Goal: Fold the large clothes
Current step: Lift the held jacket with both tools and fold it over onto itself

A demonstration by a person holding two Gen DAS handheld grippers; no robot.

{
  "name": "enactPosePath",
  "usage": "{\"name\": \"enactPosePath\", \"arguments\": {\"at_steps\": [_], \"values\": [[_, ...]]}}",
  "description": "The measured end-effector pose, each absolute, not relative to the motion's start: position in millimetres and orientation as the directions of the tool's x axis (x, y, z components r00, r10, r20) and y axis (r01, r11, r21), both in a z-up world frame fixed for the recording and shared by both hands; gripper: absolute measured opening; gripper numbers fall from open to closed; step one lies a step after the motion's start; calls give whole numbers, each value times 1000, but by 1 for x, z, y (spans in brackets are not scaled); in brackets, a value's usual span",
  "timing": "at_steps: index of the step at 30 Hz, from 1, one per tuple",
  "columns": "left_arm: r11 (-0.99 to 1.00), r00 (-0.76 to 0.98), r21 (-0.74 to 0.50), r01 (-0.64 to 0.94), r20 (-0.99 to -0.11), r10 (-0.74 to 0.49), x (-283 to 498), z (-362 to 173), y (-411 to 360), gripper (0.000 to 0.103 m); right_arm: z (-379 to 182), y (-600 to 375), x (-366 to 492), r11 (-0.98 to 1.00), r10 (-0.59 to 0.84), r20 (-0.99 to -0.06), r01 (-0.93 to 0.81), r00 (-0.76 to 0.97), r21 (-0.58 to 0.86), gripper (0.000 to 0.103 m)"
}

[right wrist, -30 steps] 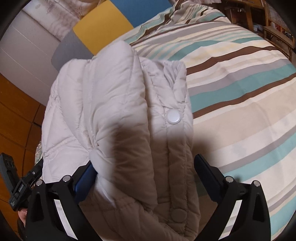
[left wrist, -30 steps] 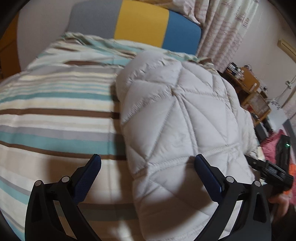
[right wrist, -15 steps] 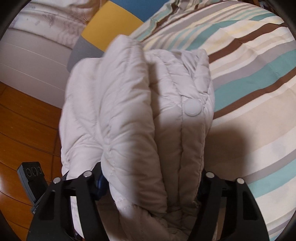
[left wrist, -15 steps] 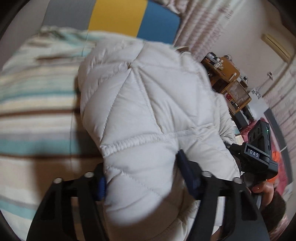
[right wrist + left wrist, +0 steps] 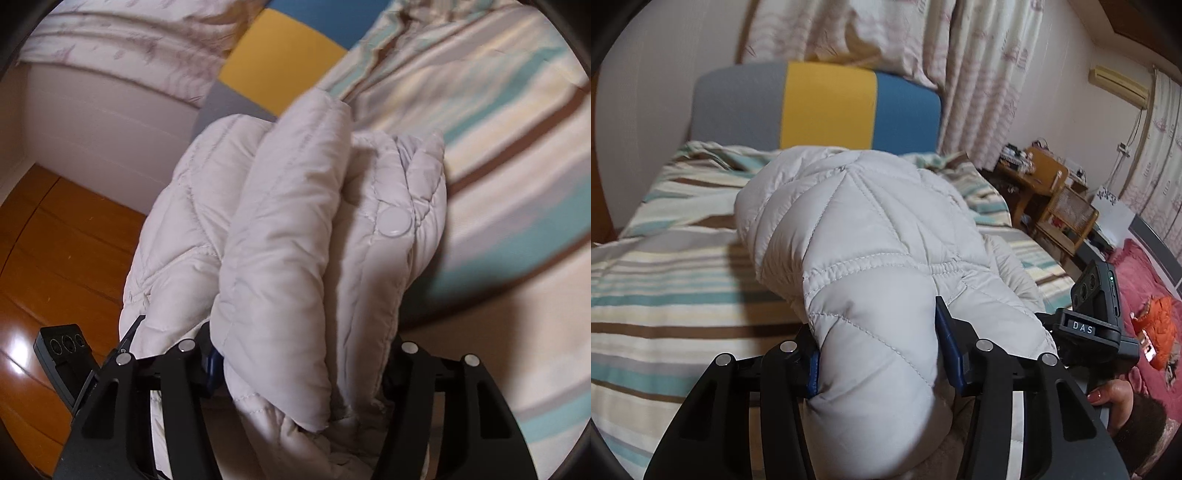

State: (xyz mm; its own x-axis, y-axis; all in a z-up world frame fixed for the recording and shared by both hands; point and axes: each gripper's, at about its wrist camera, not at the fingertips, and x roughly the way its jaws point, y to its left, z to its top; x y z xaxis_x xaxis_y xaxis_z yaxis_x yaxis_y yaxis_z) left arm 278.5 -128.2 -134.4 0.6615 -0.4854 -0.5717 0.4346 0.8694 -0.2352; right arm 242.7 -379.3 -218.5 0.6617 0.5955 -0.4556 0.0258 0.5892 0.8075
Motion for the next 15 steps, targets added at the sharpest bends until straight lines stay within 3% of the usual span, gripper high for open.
{"name": "enactPosePath", "arguments": {"at_steps": [15], "values": [[926,759,-336,171,-555,-341,281,-175,30,50,-199,-226,309,775,585,-554,-208,592,597,61]]}}
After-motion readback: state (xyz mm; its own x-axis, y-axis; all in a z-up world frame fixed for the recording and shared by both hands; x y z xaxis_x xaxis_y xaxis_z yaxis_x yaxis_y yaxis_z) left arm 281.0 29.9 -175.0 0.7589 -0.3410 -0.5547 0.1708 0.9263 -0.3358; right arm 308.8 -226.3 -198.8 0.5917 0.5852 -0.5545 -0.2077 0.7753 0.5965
